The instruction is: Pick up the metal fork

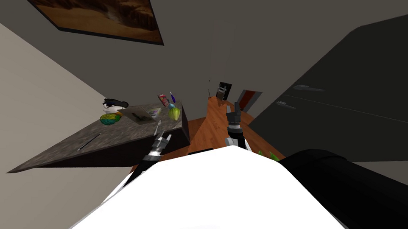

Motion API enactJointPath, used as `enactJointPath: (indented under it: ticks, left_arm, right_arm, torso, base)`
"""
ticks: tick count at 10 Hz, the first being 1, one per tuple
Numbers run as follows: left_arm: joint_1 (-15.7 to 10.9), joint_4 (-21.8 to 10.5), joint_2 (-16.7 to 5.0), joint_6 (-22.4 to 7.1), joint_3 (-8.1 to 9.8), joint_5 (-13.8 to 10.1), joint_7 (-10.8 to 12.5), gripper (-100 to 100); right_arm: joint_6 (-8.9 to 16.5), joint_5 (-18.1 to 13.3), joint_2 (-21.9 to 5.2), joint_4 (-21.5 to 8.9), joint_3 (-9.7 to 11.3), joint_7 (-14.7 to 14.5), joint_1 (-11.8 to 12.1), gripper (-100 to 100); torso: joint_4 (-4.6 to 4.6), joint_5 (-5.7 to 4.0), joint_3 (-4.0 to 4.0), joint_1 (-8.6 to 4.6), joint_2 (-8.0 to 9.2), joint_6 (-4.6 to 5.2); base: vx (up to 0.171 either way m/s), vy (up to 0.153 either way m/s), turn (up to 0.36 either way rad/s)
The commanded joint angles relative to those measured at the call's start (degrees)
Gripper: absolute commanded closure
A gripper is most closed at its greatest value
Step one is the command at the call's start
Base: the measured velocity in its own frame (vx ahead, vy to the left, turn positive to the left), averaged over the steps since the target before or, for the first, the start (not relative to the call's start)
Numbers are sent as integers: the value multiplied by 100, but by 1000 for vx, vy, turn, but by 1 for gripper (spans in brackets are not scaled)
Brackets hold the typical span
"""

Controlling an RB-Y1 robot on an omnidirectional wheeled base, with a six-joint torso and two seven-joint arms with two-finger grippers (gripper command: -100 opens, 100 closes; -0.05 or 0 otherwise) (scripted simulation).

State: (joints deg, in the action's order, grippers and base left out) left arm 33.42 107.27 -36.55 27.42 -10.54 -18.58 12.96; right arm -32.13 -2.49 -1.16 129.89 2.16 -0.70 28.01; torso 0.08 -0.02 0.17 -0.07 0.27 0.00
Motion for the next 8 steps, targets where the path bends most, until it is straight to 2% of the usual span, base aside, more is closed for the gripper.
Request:
enactJointPath:
  ticks: [1,2,3,4,5,6,7,8]
  left_arm:
    - [46,-265,-286,46,-134,-166,75,-100]
    - [46,-265,-410,46,-134,-166,75,-100]
    - [111,-470,-606,87,-244,-310,138,-100]
    - [111,-470,-746,87,-244,-310,138,-100]
    - [174,-673,-959,120,-357,-446,192,-100]
    - [174,-673,-1081,120,-357,-446,192,-100]
    - [235,-874,-1284,147,-474,-573,236,-100]
    - [235,-874,-1416,147,-474,-573,236,-100]
  right_arm:
    - [0,0,0,0,0,0,0,0]
    - [0,0,0,0,0,0,0,0]
    - [0,0,0,0,0,0,0,0]
    - [0,0,0,0,0,0,0,0]
    - [0,0,0,0,0,0,0,0]
    - [0,0,0,0,0,0,0,0]
    - [0,0,0,0,0,0,0,0]
    - [0,0,0,0,0,0,0,0]
  torso:
    - [0,0,0,0,0,0]
    - [-1,-1,-1,-3,0,0]
    - [-1,-1,-2,1,-3,0]
    - [-1,0,0,1,1,1]
    - [0,0,-1,4,-2,-1]
    - [-1,0,-1,1,0,0]
    - [-1,0,-2,3,-4,0]
    - [-1,0,-2,5,-2,0]
  base:
    - [-67,-43,-74]
    - [-63,-26,-30]
    - [-81,-31,-102]
    - [-65,-23,-39]
    - [-71,-33,-54]
    - [-60,-25,-47]
    - [-64,-22,-109]
    - [-55,-21,-49]
